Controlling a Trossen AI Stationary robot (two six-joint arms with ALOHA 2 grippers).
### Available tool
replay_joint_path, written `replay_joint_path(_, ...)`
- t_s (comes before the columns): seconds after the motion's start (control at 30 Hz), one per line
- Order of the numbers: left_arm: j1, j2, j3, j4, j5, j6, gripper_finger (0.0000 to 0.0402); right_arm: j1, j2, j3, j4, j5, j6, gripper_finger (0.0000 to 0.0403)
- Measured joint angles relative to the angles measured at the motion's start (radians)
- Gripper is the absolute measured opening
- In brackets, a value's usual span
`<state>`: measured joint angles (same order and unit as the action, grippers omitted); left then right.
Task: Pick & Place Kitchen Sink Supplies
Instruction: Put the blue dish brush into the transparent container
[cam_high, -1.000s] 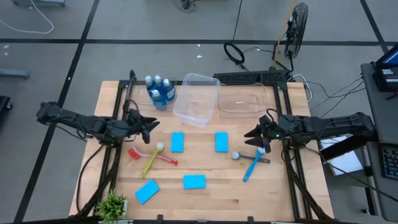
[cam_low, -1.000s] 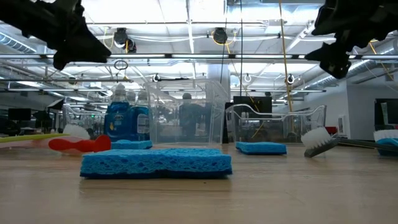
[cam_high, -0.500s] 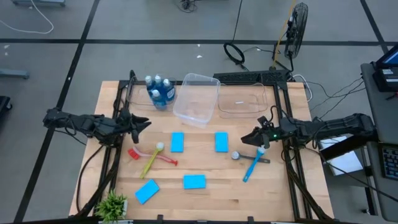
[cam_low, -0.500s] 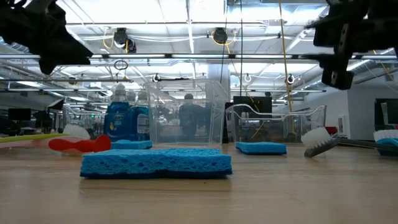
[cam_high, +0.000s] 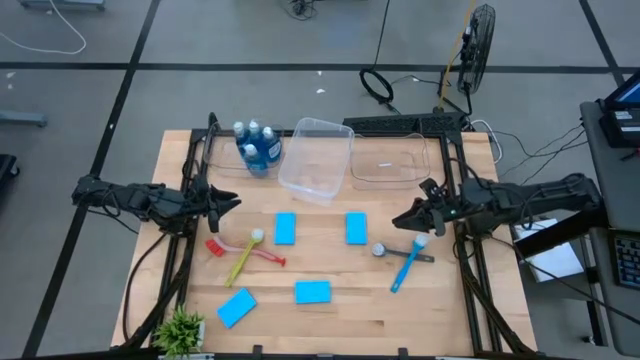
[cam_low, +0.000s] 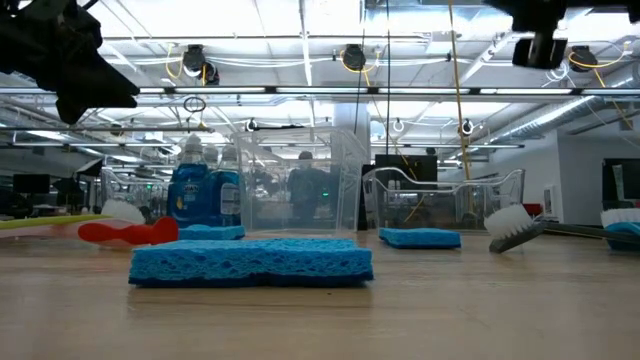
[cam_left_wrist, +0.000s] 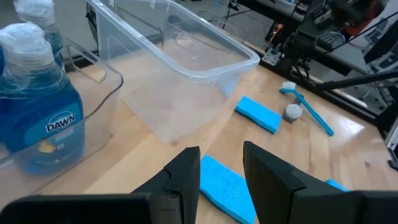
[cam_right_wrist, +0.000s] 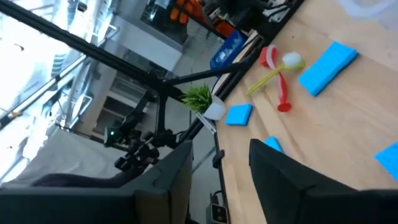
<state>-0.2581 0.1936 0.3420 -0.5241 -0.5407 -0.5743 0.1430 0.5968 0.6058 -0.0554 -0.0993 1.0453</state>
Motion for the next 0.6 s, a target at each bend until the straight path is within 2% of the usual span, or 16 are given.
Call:
replay_joint_path(0.3, 0.000, 0.000, 0.000, -0.010, -0.001, 0.000, 0.0122, 0.046, 0.119, 0.194, -0.211, -0.007, 0.045, 0.0111)
replay_joint_path(0.43, 0.000, 0.000, 0.000, -0.024, -0.008, 0.000, 0.0122, 0.071, 0.173, 0.248, -0.398, -0.036, 0.163, 0.0089)
replay_joint_path(0.6, 0.000, 0.000, 0.000, -0.029, -0.010, -0.002, 0.0122, 0.100, 0.241, 0.252, -0.502, -0.121, 0.355, 0.0055)
